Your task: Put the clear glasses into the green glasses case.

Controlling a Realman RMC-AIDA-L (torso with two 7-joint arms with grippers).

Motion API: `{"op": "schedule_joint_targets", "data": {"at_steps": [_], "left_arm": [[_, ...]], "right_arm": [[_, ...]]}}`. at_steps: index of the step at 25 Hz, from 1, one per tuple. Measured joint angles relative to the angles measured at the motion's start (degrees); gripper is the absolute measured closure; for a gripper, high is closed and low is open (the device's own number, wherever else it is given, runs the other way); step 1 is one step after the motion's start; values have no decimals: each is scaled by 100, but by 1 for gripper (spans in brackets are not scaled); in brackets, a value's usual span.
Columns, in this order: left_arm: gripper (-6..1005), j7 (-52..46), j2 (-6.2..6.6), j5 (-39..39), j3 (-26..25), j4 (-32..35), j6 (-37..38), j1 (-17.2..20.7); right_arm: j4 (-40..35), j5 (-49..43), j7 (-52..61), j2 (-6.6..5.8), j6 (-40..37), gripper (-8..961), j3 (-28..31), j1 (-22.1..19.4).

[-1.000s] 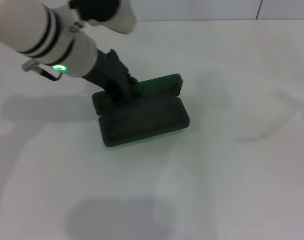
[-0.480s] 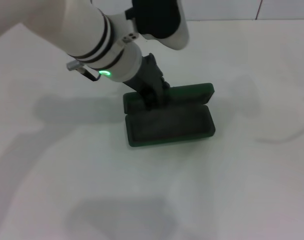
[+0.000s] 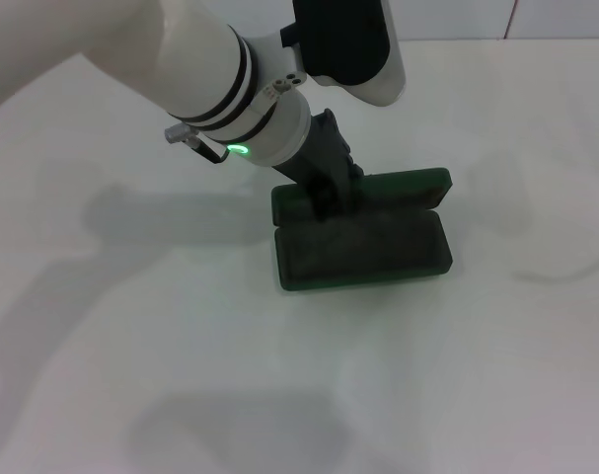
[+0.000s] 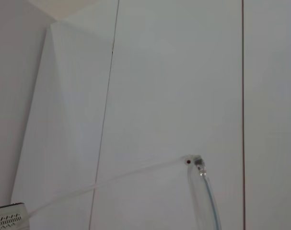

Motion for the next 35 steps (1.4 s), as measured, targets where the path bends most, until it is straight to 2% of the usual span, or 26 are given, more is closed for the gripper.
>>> {"op": "schedule_joint_targets", "data": {"at_steps": [9,20,25,29,35], "left_arm": [[792,26,-3,-4,8,-24,-115,84],[751,155,-4,-29,19,-33,-110,138],[700,235,-2,-156,33,-3,-88,156],[658,213,7,-166,23,197,-49,167],[592,139,15,-205,-137,759,373,183]], "right_arm": [[10,34,-5,6,-44,899,6,-27],[26,70,-7,21,-75,899,29,-68],[164,77,-19,-3,-195,899,171,-71],[243,84,-31,-53,-255,899,239,-77],[273,89,-58,-55,-259,899,284,-67]]}}
